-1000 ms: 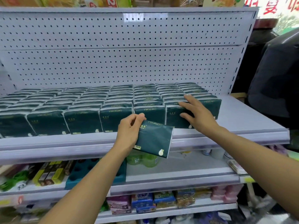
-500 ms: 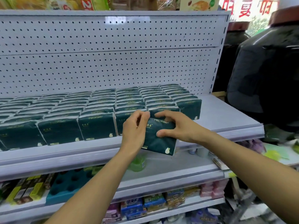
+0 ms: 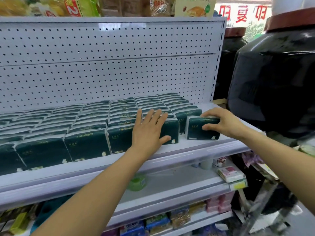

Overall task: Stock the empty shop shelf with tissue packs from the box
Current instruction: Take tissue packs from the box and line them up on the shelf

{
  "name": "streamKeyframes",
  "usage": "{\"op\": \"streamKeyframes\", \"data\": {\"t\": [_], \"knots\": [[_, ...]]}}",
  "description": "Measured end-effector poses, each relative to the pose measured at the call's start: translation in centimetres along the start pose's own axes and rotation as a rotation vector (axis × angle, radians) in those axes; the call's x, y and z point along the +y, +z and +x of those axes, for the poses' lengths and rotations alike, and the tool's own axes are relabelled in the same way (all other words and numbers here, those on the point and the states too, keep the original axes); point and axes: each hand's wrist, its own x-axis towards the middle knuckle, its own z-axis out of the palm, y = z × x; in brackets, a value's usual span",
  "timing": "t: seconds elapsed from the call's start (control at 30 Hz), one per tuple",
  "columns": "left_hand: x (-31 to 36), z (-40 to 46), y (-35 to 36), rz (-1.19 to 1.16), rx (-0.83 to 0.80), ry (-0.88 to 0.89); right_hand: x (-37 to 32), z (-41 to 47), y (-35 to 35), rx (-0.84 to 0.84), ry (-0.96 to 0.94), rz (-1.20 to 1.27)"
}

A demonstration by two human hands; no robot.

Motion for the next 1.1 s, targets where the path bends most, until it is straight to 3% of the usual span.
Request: {"op": "streamKeyframes", "data": {"t": [0.1,0.23,0.73,0.93,1.0,1.1], "knots": [[0.1,1.0,0.6,0.063,-0.038,-0.018,1.2,0.8,1.6,0.050,-0.044,-0.134],[0.3,1.3,0.8,0.088,-0.045,-0.039,1.3,1.0,3.3,0.067,0.000,-0.130],[0.6,1.3,0.8,0.044,-0.040,-0.074,1.1,3.1,4.6,-0.043,-0.094,-0.169],[0.2,1.1,-0.5,0.041,-0.058,-0.071,-1.1,1.9,4.4,-0.014,-0.058,-0.474],[0.0,0.1,-1.3,0.027,-0.009,-0.064,-2.7,0.5,4.7,0.078,-0.092,-0.572],[-0.1,-3.2,-2.2,-0.003,0.198,-0.011,-5.4,-2.5,5.4,0.243,-0.221,-0.594]]}}
